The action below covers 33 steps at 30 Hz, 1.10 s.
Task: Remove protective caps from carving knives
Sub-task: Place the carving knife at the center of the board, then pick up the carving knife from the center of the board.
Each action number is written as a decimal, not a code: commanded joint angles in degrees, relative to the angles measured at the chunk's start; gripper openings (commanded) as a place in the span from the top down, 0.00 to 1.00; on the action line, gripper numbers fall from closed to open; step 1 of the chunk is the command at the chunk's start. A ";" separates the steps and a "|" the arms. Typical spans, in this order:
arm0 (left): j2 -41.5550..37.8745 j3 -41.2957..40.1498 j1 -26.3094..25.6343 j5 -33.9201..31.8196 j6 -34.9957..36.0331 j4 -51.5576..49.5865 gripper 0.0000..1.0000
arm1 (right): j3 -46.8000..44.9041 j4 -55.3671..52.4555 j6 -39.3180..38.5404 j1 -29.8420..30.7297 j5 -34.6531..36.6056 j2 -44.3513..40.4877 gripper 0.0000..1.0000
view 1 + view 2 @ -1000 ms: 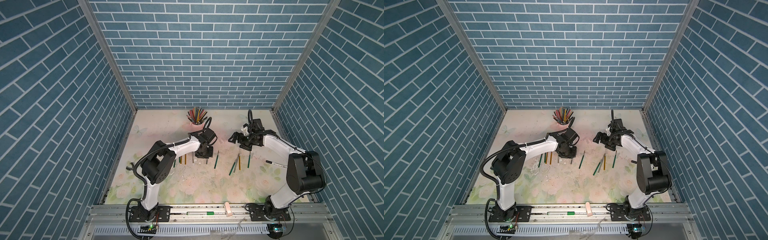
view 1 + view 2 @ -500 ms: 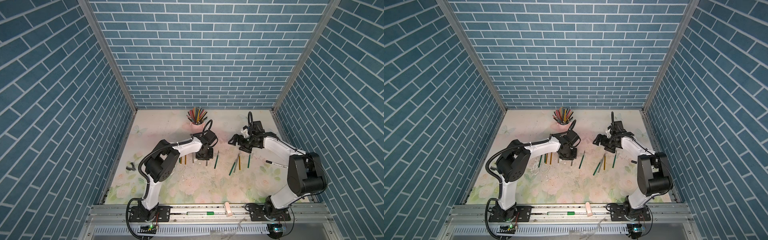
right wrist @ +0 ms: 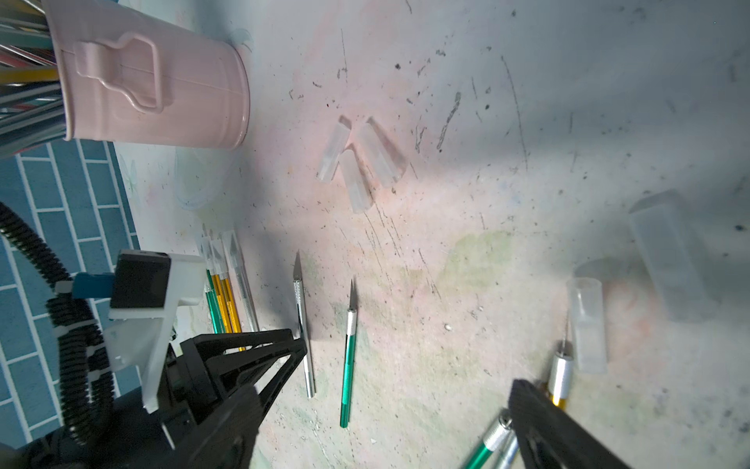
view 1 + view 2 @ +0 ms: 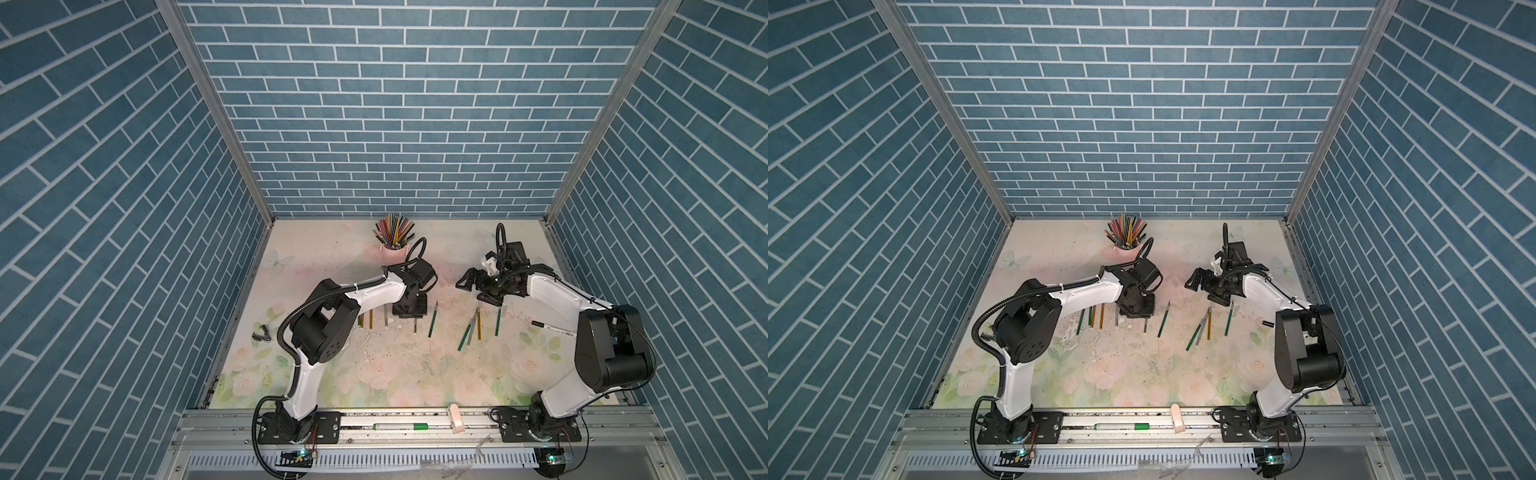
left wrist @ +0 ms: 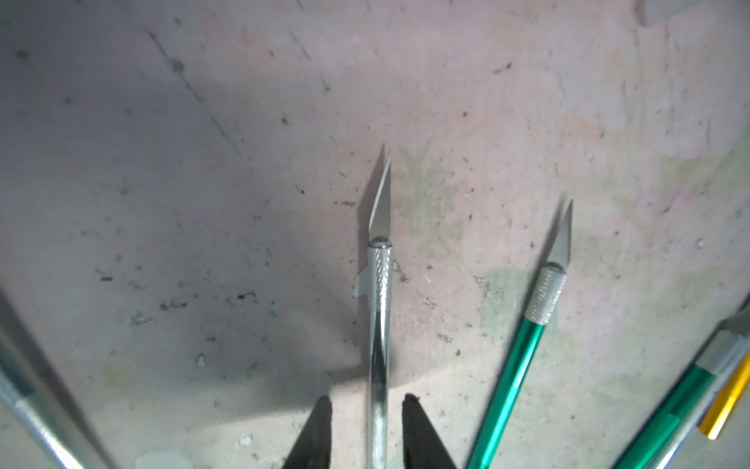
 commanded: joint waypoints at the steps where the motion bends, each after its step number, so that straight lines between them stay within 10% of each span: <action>1: -3.03 2.24 -0.22 -2.86 0.17 -2.73 0.52 | 2.35 -2.35 -0.67 -0.27 -0.02 -2.04 0.03; 11: -9.70 1.64 1.91 -5.49 1.59 -4.33 0.01 | 5.26 -4.94 -1.46 -0.56 1.59 -1.75 0.03; 33: -10.39 -7.53 6.90 -10.15 0.29 -6.03 0.11 | 5.58 -6.77 -3.06 -1.83 2.63 -1.79 0.02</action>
